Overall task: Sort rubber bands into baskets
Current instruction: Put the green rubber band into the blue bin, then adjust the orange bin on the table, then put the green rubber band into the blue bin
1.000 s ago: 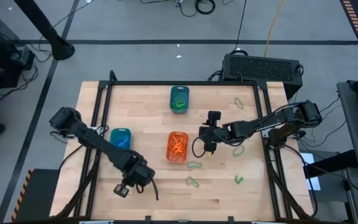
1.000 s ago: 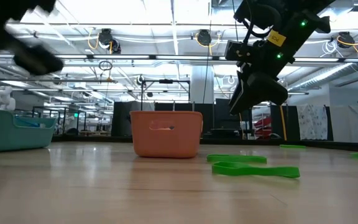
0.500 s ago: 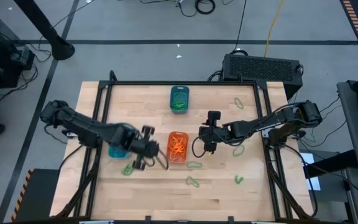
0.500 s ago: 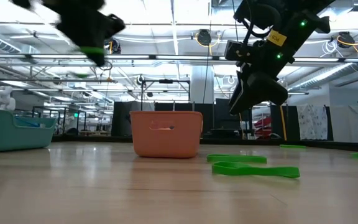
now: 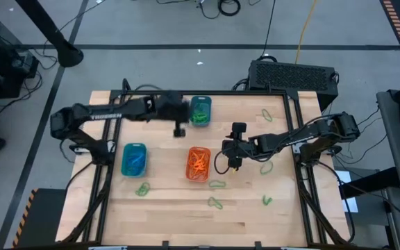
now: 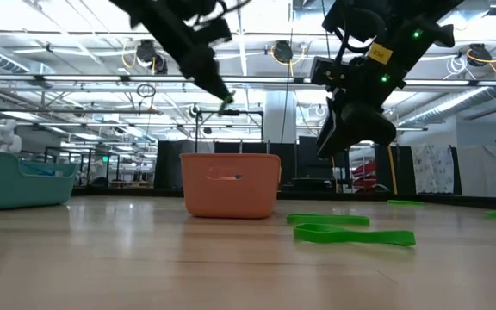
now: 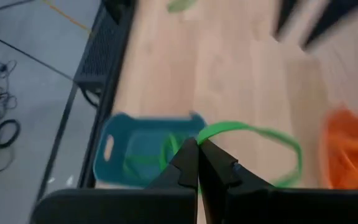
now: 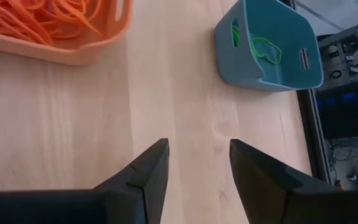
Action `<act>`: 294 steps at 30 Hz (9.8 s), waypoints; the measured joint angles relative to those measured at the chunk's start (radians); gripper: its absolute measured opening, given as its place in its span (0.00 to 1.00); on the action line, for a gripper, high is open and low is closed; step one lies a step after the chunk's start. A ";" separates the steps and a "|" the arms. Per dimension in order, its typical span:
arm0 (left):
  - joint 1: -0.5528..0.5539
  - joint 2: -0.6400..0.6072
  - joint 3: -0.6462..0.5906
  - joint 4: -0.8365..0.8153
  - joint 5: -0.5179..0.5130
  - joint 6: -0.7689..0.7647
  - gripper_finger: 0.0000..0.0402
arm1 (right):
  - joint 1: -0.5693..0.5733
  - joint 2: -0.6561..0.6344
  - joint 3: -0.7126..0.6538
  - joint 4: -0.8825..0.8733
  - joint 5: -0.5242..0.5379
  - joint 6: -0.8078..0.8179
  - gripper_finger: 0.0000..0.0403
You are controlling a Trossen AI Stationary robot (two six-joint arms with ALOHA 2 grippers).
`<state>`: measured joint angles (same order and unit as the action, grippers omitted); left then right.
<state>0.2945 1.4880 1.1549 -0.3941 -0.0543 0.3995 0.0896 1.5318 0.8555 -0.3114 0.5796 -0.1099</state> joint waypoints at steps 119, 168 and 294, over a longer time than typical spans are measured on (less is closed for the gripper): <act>-0.587 0.685 0.329 0.145 0.232 -0.242 0.31 | 0.266 -0.359 0.000 -0.185 -0.426 0.145 0.00; -0.465 0.366 0.328 -0.303 -0.262 -0.167 0.00 | 0.291 -0.291 0.000 -0.178 -0.426 0.217 0.00; -0.406 0.230 -0.075 -0.282 0.043 -0.492 0.28 | -0.156 0.208 0.000 0.327 -0.654 -0.060 0.00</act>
<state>-0.1119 1.7180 1.0802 -0.6757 -0.0108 -0.0922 -0.0662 1.7396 0.8551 0.0152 -0.0742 -0.1695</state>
